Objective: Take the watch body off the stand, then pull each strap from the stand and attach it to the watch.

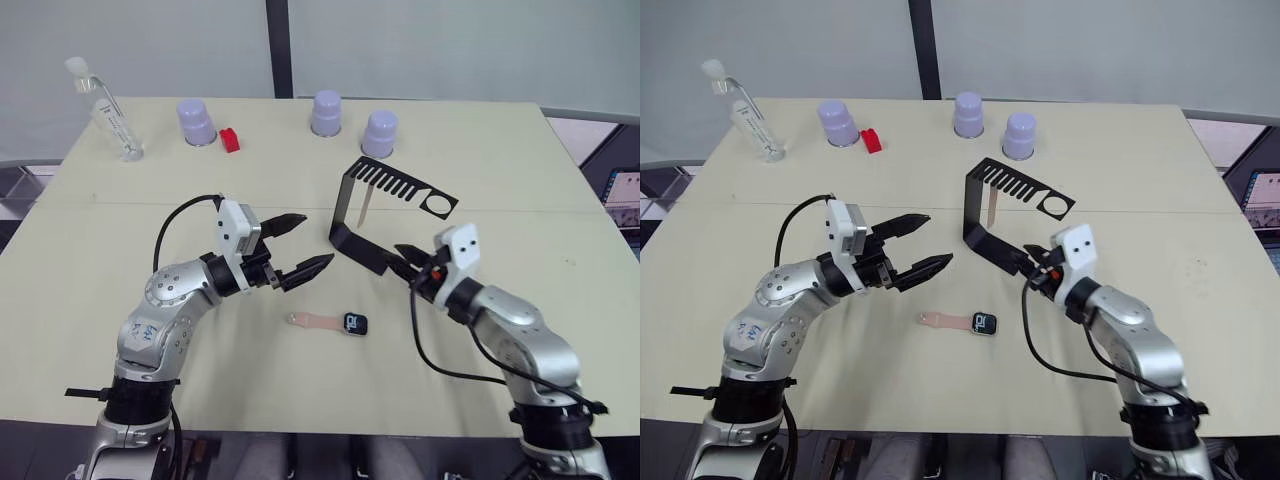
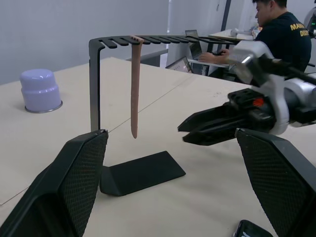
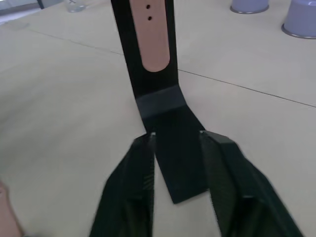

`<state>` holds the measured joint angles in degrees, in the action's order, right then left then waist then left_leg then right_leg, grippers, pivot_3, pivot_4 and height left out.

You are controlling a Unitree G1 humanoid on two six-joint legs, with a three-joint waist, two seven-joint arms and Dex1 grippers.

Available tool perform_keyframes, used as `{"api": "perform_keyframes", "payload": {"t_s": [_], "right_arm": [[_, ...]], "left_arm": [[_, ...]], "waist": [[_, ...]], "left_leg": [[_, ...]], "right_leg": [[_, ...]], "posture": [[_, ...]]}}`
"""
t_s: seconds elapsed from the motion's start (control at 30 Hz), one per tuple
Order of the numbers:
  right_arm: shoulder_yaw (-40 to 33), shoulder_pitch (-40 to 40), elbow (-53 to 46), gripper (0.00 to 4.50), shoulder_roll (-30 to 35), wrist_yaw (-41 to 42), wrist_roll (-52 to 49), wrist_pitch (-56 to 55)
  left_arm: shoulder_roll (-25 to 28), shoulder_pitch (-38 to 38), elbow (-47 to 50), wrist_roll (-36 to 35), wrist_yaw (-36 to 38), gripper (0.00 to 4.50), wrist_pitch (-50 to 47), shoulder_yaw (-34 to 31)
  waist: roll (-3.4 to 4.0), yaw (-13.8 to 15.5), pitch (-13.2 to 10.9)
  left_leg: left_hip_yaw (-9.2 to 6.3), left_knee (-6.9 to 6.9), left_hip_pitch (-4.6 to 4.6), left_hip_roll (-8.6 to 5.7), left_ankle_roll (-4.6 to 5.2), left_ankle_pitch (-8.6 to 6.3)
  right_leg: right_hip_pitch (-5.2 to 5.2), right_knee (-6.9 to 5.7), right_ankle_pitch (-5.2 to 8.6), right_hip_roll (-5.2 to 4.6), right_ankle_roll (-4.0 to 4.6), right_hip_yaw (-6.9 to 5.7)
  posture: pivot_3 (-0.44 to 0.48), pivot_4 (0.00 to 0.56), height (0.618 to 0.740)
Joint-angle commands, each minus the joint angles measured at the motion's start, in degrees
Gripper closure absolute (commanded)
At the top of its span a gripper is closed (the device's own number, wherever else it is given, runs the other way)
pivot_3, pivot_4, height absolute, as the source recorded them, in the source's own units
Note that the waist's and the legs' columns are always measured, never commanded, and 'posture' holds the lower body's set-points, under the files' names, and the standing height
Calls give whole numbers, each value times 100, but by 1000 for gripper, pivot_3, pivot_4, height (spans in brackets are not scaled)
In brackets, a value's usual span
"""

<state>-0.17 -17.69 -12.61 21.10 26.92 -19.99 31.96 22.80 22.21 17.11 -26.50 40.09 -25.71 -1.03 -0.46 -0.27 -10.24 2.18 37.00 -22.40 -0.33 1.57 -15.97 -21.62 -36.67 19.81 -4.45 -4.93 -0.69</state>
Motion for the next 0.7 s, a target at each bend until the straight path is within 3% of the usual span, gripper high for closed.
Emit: {"api": "perform_keyframes", "payload": {"t_s": [0.03, 0.3, 0.53, 0.7], "right_arm": [[144, -242, 426, 4437, -159, -252, 344, -206], [254, -519, 1407, 4437, -453, -610, 711, 273], [107, -539, 1476, 4437, -539, -743, 728, 414], [219, -519, 1505, 4437, -451, -736, 891, 350]], "left_arm": [[-42, 40, 176, 53, -111, 0, 109, 52], [-358, 181, 11, 525, -623, 0, 228, 418], [-910, 412, -249, 1042, -1164, 0, 339, 808], [-1429, 514, -827, 1565, -1526, 0, 972, 1135]], "waist": [[0, -1, 0], [-1, 0, 1], [-9, 7, 6], [-13, 9, 9]], "left_leg": [[0, 0, 0, 0, 0, 0], [1, 4, -1, 0, 3, -2], [0, 4, 3, 0, 5, -3], [0, 5, 4, 0, 5, -4]], "right_leg": [[0, -1, 0, 0, 0, -1], [2, -19, 0, 0, 0, -2], [7, -17, 0, 0, 0, -2], [8, -13, 0, 0, 0, -3]], "posture": [[0, 150, 739], [0, 150, 739], [0, 150, 739], [0, 150, 739]]}}
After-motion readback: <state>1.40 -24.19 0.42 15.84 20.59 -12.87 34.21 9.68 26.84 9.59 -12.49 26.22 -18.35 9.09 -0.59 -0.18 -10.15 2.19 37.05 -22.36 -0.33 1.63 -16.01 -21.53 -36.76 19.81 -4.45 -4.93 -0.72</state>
